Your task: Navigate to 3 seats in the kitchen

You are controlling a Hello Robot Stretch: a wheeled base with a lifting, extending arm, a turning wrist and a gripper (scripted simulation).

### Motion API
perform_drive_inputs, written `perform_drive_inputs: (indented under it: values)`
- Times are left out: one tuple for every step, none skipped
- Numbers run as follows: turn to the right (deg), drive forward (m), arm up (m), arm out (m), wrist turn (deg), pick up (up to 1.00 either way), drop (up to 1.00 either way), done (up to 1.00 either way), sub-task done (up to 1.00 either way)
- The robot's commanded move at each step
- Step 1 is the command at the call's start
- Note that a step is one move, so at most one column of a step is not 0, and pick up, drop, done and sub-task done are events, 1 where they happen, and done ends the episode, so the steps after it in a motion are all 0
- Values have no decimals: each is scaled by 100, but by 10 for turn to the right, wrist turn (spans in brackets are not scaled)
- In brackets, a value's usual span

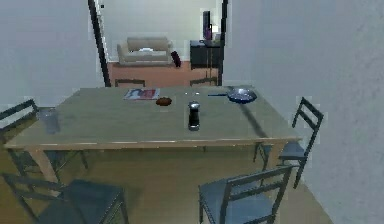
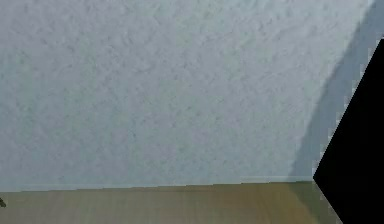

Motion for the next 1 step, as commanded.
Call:
perform_drive_inputs:
  values:
    - [0, 10, 0, 0, 0, 0, 0, 0, 0]
